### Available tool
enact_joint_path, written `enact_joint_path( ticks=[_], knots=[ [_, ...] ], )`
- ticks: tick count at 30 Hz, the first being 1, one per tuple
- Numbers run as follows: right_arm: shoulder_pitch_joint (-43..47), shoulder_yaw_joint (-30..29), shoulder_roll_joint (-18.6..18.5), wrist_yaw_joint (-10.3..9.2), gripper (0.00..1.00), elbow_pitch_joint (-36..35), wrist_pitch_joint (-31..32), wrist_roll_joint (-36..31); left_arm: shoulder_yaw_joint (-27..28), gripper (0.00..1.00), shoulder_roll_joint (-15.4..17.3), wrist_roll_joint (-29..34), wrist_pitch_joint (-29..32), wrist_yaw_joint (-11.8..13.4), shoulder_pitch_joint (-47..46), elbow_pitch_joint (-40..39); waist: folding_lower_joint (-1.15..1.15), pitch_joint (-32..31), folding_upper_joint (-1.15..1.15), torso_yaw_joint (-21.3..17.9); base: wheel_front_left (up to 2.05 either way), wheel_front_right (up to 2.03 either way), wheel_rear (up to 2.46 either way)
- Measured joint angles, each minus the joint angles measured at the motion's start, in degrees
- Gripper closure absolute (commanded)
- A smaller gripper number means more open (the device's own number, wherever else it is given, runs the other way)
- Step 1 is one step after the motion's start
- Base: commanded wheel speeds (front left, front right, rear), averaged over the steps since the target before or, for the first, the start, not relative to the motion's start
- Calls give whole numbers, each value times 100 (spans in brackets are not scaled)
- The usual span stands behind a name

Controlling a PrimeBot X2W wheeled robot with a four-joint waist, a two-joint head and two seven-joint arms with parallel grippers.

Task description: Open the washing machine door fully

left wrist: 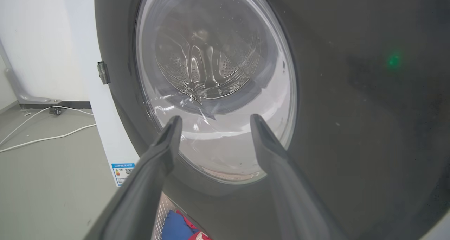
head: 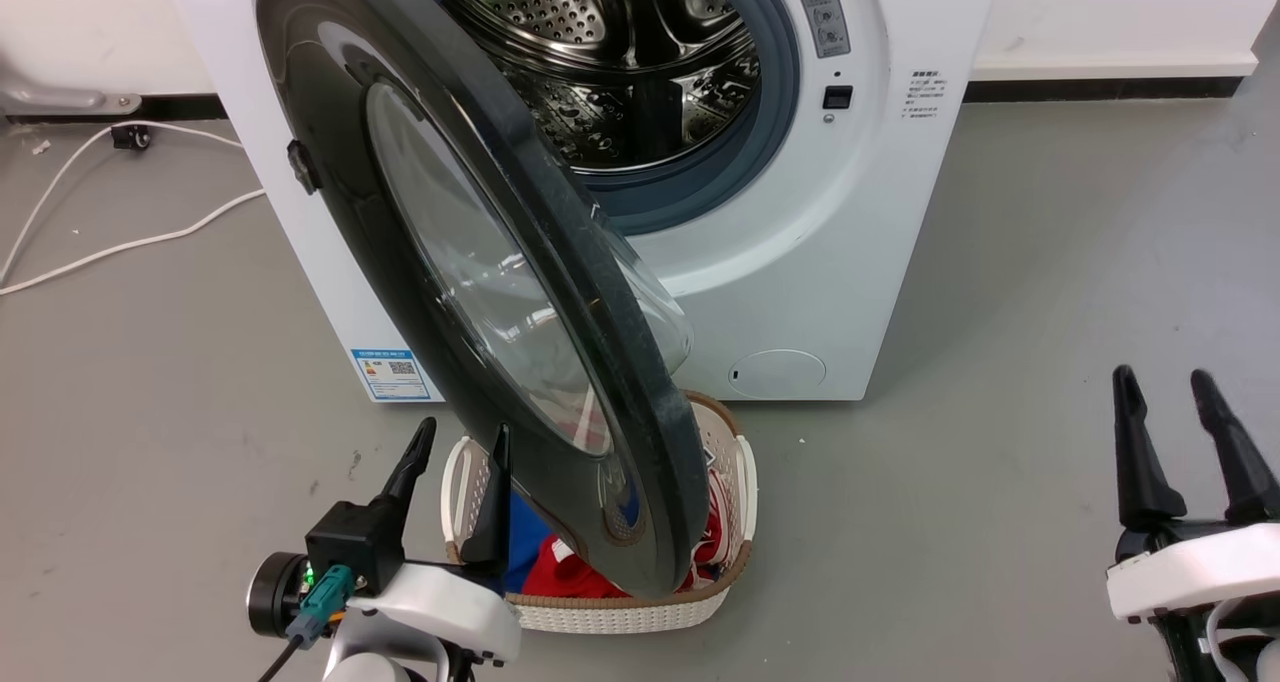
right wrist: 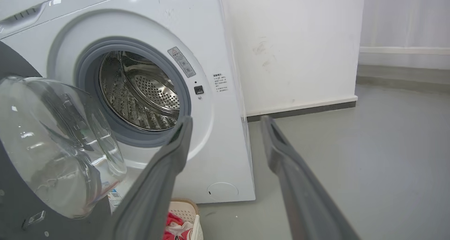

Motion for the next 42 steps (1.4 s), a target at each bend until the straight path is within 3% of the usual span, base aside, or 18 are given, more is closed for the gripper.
enact_joint_path(
  ticks=[8, 16, 31, 32, 33, 34, 35, 42],
  knots=[
    [165, 233, 98, 1, 0, -118, -332, -1417, 101, 0, 1, 80, 0, 43, 2, -3, 0, -51, 0, 86, 0, 0, 0],
    [303, 357, 310, 1, 0, 319, -520, -1479, 146, 0, 1, 141, 0, 42, 25, 22, 0, -102, 0, 122, 0, 0, 0],
    [251, 430, 315, 1, 0, 549, -595, -1326, 155, 0, 1, 240, 0, 32, 40, 113, 0, -93, 0, 112, 0, 0, 0],
    [251, 431, 318, 1, 0, 549, -595, -1312, 149, 11, 1, 223, 0, 31, 40, 132, 0, -94, 0, 109, 0, 0, 0],
    [251, 432, 319, 1, 0, 549, -595, -1308, 151, 53, 1, 223, 0, 31, 40, 138, 0, -95, 0, 106, 0, 0, 0],
    [251, 433, 323, 1, 0, 548, -593, -1302, 148, 86, 1, 221, 0, 31, 40, 137, 0, -98, 0, 102, 0, 0, 0],
    [251, 434, 331, 1, 0, 547, -590, -1284, 152, 100, 1, 213, 0, 26, 40, 137, 0, -101, 0, 98, 0, 0, 0],
    [251, 425, 339, 1, 0, 533, -492, -1285, 223, 100, 1, 162, 0, 9, -23, -12, 0, -100, 0, 97, 0, 0, 0]
  ],
)
